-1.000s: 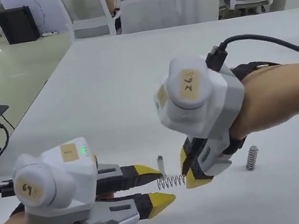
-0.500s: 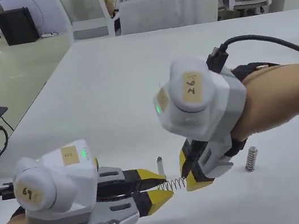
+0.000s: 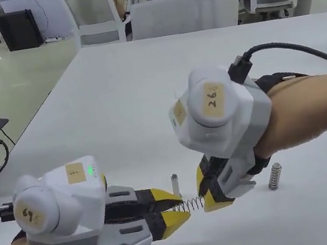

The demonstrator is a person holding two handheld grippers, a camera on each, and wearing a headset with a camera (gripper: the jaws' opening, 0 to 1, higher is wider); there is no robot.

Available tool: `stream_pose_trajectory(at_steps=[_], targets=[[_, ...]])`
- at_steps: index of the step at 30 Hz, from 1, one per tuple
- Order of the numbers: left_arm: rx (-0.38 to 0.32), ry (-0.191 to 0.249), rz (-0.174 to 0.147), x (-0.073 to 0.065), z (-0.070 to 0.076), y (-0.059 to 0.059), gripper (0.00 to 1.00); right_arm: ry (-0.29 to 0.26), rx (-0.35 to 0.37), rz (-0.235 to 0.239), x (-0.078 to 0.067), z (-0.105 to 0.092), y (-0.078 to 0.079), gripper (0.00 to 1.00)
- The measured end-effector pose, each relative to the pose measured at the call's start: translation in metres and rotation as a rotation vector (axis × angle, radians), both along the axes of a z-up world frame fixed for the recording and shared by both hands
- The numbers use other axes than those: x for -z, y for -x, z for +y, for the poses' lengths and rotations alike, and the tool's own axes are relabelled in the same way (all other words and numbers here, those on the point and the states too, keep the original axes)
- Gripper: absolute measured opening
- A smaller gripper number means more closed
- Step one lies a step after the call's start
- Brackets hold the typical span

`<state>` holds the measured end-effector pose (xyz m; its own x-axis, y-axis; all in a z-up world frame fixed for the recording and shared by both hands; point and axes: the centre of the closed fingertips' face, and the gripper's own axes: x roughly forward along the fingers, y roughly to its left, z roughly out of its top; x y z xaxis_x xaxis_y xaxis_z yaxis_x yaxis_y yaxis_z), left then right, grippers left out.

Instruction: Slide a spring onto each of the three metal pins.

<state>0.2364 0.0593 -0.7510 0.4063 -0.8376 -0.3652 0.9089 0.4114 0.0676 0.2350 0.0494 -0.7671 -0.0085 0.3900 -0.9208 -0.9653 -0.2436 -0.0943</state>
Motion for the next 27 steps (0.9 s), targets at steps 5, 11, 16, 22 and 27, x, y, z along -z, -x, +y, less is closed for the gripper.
stream_pose_trajectory(at_steps=[5,11,16,22,27], targets=[[0.005,0.002,-0.001,-0.002,-0.001,0.002,0.03,0.004,0.009,0.006,0.003,-0.002,0.000,0.12],[0.007,0.014,-0.010,-0.006,-0.002,0.002,0.03,0.004,0.020,0.021,0.007,-0.002,0.001,0.12],[0.008,0.027,-0.019,-0.012,-0.003,0.002,0.03,-0.001,0.023,0.024,0.008,-0.003,0.000,0.12],[0.009,0.035,-0.030,-0.016,-0.004,0.001,0.03,-0.006,0.021,0.023,0.008,-0.003,-0.001,0.10],[0.007,0.032,-0.029,-0.015,-0.004,0.001,0.03,-0.014,0.016,0.020,0.007,-0.002,-0.001,0.09]])
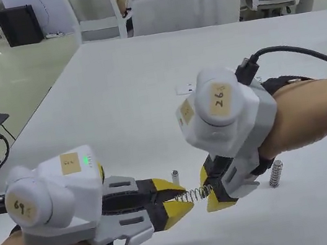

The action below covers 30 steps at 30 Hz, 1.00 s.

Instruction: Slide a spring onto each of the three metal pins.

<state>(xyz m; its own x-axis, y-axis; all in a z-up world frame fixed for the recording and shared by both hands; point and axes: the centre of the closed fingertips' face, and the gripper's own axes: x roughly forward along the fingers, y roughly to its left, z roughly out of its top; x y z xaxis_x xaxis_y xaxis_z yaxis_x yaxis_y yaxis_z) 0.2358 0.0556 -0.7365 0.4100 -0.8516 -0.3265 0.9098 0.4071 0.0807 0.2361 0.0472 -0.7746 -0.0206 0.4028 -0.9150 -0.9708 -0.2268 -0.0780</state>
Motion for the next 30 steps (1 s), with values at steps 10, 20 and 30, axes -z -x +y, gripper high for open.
stream_pose_trajectory(at_steps=[10,20,30], targets=[[-0.010,-0.013,0.008,0.006,0.001,-0.002,0.03,-0.020,0.000,-0.003,-0.007,0.003,0.000,0.09],[-0.013,-0.018,0.021,0.012,0.002,-0.002,0.03,-0.047,-0.003,-0.002,-0.016,0.009,0.002,0.09],[-0.012,-0.022,0.028,0.015,0.002,-0.002,0.03,-0.066,-0.013,0.005,-0.024,0.017,0.006,0.09]])
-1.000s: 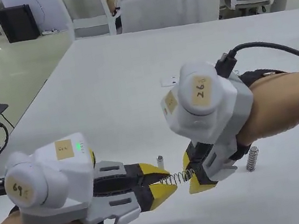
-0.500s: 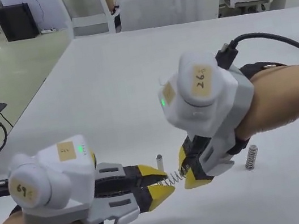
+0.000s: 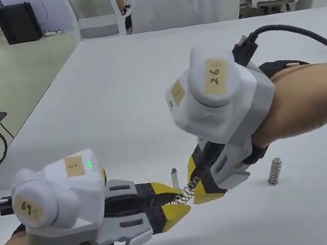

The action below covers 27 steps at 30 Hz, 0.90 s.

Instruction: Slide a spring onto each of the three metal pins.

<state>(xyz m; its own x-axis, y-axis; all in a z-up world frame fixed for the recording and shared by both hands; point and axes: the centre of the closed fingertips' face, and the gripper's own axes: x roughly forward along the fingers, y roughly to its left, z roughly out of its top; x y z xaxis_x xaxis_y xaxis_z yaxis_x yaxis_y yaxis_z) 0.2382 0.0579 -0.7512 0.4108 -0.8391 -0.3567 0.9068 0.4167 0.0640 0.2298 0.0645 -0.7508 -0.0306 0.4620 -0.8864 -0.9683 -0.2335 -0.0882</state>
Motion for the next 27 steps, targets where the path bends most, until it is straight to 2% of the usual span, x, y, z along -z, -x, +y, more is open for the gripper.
stream_pose_trajectory(at_steps=[10,27], targets=[[0.002,-0.001,0.002,0.001,-0.001,0.001,0.03,-0.014,-0.015,0.007,-0.007,0.008,0.005,0.09],[0.002,0.003,0.005,0.000,-0.002,0.001,0.03,0.000,-0.043,-0.003,-0.011,0.016,0.009,0.08]])
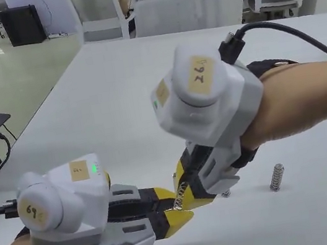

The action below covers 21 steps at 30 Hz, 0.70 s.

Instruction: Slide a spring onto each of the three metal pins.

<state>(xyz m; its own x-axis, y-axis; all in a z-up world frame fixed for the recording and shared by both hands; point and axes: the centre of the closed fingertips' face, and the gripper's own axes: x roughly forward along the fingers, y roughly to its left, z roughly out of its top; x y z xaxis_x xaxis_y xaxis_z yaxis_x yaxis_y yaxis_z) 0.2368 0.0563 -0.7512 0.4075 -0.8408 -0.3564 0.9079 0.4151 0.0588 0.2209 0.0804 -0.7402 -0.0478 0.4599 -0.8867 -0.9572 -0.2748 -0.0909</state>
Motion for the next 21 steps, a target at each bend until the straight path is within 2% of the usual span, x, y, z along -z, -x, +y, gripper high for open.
stream_pose_trajectory(at_steps=[14,21], targets=[[0.000,-0.003,-0.005,0.0009,-0.0002,-0.0012,0.03,0.006,-0.008,-0.004,0.0001,0.0027,0.0001,0.08],[-0.003,0.002,0.003,0.0021,0.0007,-0.0014,0.07,0.006,-0.007,-0.005,0.0006,0.0032,-0.0019,0.08]])
